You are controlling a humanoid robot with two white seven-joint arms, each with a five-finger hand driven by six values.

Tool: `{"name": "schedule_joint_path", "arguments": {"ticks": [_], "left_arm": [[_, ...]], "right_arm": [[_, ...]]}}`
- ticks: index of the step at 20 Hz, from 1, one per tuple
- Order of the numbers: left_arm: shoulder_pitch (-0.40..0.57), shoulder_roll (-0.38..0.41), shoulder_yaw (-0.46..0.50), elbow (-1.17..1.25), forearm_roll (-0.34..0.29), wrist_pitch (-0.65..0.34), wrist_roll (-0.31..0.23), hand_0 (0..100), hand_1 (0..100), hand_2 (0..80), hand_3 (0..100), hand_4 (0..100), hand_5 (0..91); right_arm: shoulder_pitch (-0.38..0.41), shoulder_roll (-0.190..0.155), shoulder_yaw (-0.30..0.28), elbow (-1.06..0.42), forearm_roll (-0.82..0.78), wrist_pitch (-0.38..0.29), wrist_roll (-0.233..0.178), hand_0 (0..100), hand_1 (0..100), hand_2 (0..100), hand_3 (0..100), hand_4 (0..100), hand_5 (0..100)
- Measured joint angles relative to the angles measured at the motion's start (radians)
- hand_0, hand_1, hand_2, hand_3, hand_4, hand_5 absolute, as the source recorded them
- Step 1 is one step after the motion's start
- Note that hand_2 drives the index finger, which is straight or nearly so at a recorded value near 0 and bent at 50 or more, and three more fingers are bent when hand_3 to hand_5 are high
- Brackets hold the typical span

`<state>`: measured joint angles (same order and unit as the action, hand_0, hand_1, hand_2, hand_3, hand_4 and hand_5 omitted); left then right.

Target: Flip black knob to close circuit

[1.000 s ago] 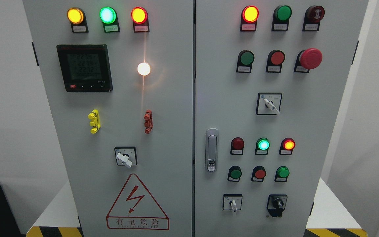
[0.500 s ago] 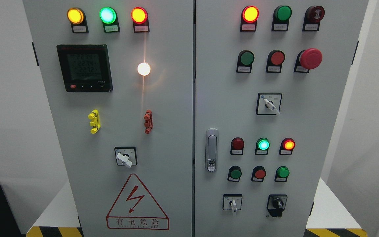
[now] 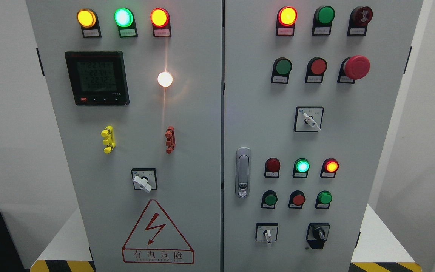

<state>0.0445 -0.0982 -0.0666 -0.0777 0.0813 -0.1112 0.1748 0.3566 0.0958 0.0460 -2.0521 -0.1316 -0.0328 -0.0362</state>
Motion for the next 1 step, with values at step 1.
{"name": "schedule_joint_path", "arguments": {"ticks": [1], "left_arm": [[0.0,0.0,0.0,0.0,0.0,0.0,0.0,12,56,0.0,0,0,0.0]], "right_arm": [[0.004,0.001,0.0,0.0,-0.003,-0.003,0.0,0,0,0,0,0,0]]}}
